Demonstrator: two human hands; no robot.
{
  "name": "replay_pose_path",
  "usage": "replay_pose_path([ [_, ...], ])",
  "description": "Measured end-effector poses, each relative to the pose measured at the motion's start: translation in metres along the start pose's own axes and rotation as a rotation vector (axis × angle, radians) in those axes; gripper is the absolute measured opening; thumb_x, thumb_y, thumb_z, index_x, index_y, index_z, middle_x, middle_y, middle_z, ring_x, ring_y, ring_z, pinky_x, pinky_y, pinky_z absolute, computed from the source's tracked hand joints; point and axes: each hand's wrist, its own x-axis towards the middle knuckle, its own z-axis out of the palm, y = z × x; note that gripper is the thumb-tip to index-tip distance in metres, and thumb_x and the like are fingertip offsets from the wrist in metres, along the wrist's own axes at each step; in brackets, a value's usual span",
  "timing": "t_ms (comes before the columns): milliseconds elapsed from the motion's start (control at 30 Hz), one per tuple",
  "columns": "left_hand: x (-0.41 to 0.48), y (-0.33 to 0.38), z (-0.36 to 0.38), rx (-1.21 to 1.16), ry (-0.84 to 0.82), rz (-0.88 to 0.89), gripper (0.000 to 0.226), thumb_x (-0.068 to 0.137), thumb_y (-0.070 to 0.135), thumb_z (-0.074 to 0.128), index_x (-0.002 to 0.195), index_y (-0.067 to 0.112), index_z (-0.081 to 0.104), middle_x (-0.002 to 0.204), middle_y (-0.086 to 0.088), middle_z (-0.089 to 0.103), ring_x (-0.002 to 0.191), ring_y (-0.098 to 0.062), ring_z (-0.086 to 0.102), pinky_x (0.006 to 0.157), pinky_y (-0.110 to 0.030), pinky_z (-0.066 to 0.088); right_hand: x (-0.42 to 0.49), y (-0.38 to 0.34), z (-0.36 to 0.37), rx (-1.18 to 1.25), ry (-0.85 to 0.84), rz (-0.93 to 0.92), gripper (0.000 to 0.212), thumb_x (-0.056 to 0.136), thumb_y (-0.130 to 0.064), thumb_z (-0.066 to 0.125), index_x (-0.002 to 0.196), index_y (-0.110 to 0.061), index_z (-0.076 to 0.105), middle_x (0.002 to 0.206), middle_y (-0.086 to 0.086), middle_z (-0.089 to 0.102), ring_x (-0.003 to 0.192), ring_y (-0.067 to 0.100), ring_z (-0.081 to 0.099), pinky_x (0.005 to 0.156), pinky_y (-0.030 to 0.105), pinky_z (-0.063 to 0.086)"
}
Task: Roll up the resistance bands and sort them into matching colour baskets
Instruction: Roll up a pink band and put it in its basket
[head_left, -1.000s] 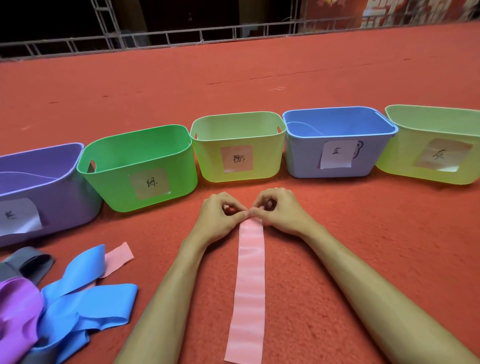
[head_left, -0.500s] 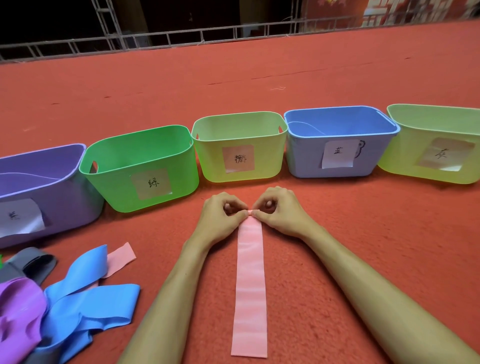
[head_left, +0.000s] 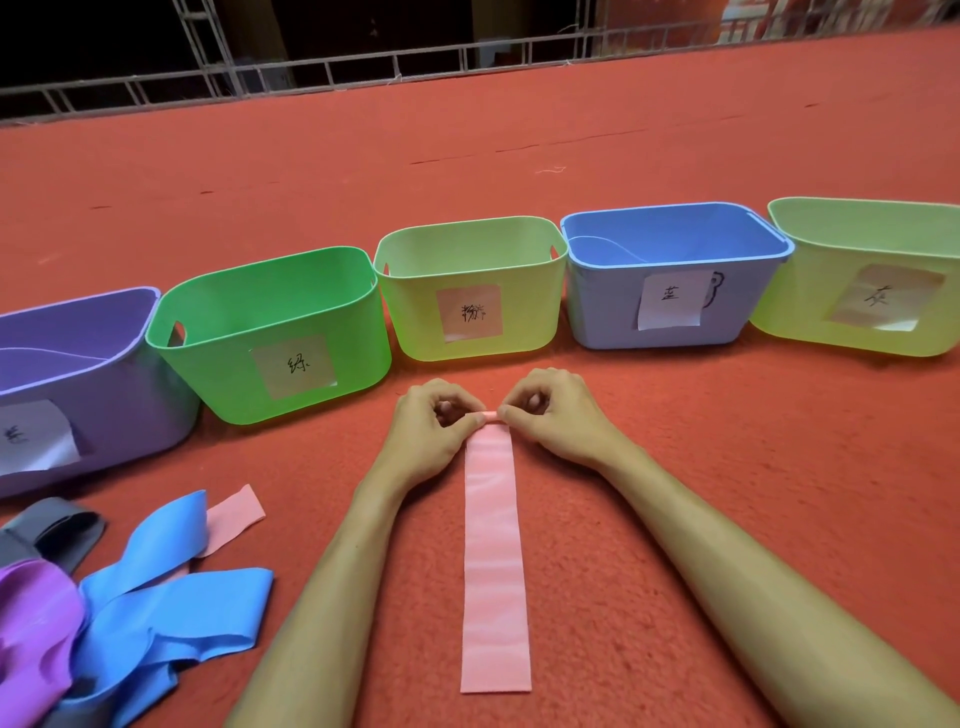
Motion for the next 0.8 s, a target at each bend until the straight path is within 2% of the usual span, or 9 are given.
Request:
replay_pose_path([
  [200,0.0004,0.0005,-0.0011,0.066,-0.034,-0.022,0.017,0.079,0.007,0.082,0.084,0.023,0.079,0.078,0.006,0.068,0.065,-0.002,0.051,0.065,-0.016,0.042,-0.0006,-0.0002,0.0002,-0.038,-0.014,-0.034,0.007,0.078,-0.025,0.085,0.077,-0.029,0.079,0.076,-0.012,0.070,0.072,0.008,0.061,0.066,0.021,0.046],
  [333,0.0000,0.0013,-0.0004,0.097,-0.015,-0.027,0.014,0.081,0.014,0.083,0.090,0.025,0.083,0.088,0.007,0.071,0.072,-0.002,0.058,0.066,-0.009,0.040,-0.0006,0.0005,0.0011,-0.044,-0.010,-0.030,0.010,0.077,-0.029,0.088,0.077,-0.028,0.078,0.077,-0.011,0.070,0.073,0.007,0.060,0.066,0.020,0.047],
  [467,0.0001,-0.0003,-0.0002,0.103,-0.003,-0.010,0.010,0.082,0.020,0.086,0.084,0.029,0.083,0.089,0.009,0.071,0.077,-0.005,0.062,0.066,-0.011,0.042,-0.0007,0.0002,0.0008,-0.027,-0.010,-0.038,0.010,0.077,-0.028,0.087,0.077,-0.028,0.078,0.077,-0.009,0.069,0.073,0.009,0.059,0.066,0.022,0.047],
  [600,-0.0004,-0.0018,0.0008,0.008,0.012,-0.018,0.013,0.083,0.015,0.086,0.081,0.028,0.082,0.082,0.007,0.072,0.069,-0.004,0.057,0.065,-0.017,0.044,0.0001,-0.0002,0.0001,0.006,0.006,-0.014,0.007,0.083,-0.026,0.079,0.079,-0.032,0.078,0.077,-0.006,0.068,0.074,0.011,0.056,0.069,0.029,0.046],
  [700,-0.0003,-0.0020,-0.0007,-0.037,0.003,-0.024,0.016,0.084,0.011,0.083,0.081,0.026,0.080,0.075,0.005,0.069,0.064,-0.004,0.052,0.061,-0.018,0.041,0.0008,-0.0019,0.0004,-0.017,0.003,-0.016,0.008,0.089,-0.026,0.075,0.086,-0.030,0.082,0.076,-0.009,0.065,0.075,0.006,0.054,0.070,0.027,0.043],
  [800,-0.0006,-0.0024,-0.0031,-0.032,-0.006,-0.019,0.017,0.084,0.008,0.081,0.082,0.025,0.079,0.072,0.010,0.067,0.064,-0.005,0.052,0.062,-0.018,0.041,0.0003,-0.0020,0.0012,-0.037,0.001,-0.026,0.006,0.088,-0.028,0.077,0.086,-0.030,0.082,0.076,-0.011,0.065,0.076,0.005,0.055,0.069,0.025,0.043],
])
